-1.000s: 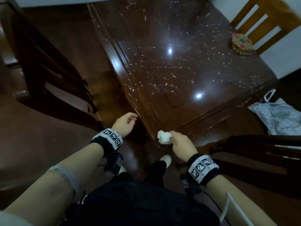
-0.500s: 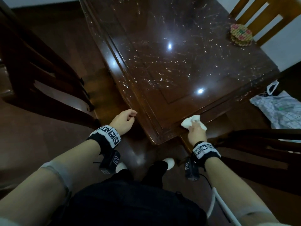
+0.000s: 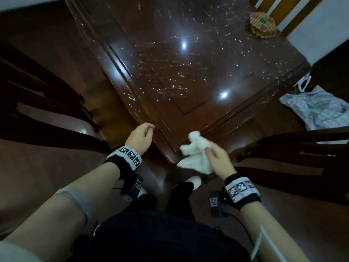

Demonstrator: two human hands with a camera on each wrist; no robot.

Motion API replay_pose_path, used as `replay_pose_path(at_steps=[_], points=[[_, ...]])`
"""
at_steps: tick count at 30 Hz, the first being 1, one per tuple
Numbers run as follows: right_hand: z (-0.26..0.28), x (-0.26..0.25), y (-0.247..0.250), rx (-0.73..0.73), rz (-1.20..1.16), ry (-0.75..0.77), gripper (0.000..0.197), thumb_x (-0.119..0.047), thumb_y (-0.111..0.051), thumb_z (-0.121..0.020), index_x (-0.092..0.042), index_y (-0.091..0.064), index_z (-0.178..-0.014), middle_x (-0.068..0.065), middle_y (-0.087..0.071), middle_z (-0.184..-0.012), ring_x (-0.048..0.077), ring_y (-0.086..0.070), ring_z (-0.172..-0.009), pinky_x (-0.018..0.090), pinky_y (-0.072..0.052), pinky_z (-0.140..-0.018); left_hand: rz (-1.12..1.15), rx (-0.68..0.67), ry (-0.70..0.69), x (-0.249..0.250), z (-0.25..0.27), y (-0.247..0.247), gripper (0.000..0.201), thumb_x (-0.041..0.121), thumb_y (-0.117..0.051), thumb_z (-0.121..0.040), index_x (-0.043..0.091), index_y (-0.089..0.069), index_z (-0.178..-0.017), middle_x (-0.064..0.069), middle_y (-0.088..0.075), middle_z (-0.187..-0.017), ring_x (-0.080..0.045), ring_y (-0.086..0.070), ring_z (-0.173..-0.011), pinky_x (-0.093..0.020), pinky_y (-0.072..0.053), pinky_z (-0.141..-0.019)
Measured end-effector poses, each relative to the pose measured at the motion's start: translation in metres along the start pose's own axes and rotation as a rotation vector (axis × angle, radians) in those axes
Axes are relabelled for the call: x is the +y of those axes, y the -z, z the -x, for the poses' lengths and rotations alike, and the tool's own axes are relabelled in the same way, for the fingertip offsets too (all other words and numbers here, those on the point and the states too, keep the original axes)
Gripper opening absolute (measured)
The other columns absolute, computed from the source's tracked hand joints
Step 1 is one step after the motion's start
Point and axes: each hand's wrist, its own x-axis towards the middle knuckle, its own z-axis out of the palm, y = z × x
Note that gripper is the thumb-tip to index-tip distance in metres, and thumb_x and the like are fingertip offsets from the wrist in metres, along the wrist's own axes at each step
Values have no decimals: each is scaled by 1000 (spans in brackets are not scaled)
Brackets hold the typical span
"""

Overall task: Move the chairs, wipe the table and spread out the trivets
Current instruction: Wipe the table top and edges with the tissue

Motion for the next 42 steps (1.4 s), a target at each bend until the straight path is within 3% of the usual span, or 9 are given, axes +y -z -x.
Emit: replay_pose_path(at_steps=[4, 9, 12, 16, 22, 27, 33, 37, 42], points=[[-26, 1, 23, 232, 290, -77, 29, -17, -43, -100, -11, -59, -124, 8, -64, -114, 26, -57, -108, 28, -38, -84, 17, -10, -14, 0, -3, 4, 27, 32, -42, -100, 26, -60, -119, 7, -64, -112, -11, -58, -102, -33, -49, -89], [-29, -4, -29, 17, 507, -62, 40, -10, -43, -100, -7, -46, -140, 16, -41, -148, 30, -37, -138, 33, -32, -107, 66, -34, -31, -3, -4, 7, 26, 33, -43, -99, 27, -60, -118, 8, -65, -112, -10, -59, -105, -34, -50, -92], [-18, -3, -54, 36, 546, 57, 38, -5, -49, -95, -3, -53, -133, 25, -53, -134, 36, -46, -128, 36, -39, -103, 72, -48, -48, -4, -4, 9, 25, 33, -43, -99, 29, -60, -116, 9, -65, -111, -9, -59, -104, -35, -50, -93], [-6, -10, -71, -52, 669, 222, 32, 3, -53, -86, -2, -63, -117, 19, -68, -96, 38, -60, -98, 38, -50, -79, 69, -69, -50, -4, -3, 11, 24, 33, -43, -99, 30, -60, -115, 10, -65, -111, -9, -58, -103, -36, -50, -93], [4, -34, -84, -445, 688, 316, 26, -11, -51, -92, -13, -64, -115, 16, -65, -99, 33, -61, -94, 39, -51, -78, 110, -71, -42, -6, -1, 18, 23, 30, -44, -99, 29, -60, -114, 10, -65, -108, -10, -58, -99, -36, -49, -92], [5, -42, -45, -205, 434, 97, 28, -19, -46, -99, -12, -62, -120, 15, -69, -104, 31, -63, -97, 40, -49, -84, 130, -71, -38, 0, -7, 22, 24, 29, -44, -99, 28, -60, -116, 14, -64, -106, -8, -58, -100, -32, -48, -92], [-18, -14, 16, 298, 563, -85, 27, -24, -44, -98, -8, -63, -109, 13, -64, -106, 34, -59, -98, 36, -43, -79, 106, -102, -57, 8, -17, 16, 22, 31, -44, -99, 31, -60, -114, 11, -65, -108, -8, -59, -98, -31, -49, -89], [-42, -1, -2, 164, 602, -111, 38, -24, -47, -98, -11, -55, -133, 12, -43, -145, 37, -48, -123, 43, -41, -103, 93, -114, -46, 11, -19, 13, 22, 29, -44, -99, 30, -59, -114, 11, -64, -109, -8, -58, -99, -30, -48, -90], [-35, -11, -40, 33, 696, 8, 37, -16, -45, -98, -3, -52, -133, 14, -45, -142, 37, -53, -114, 38, -41, -97, 107, -108, -19, 9, -16, 18, 24, 27, -43, -100, 27, -58, -119, 12, -63, -109, -6, -56, -99, -23, -42, -84]])
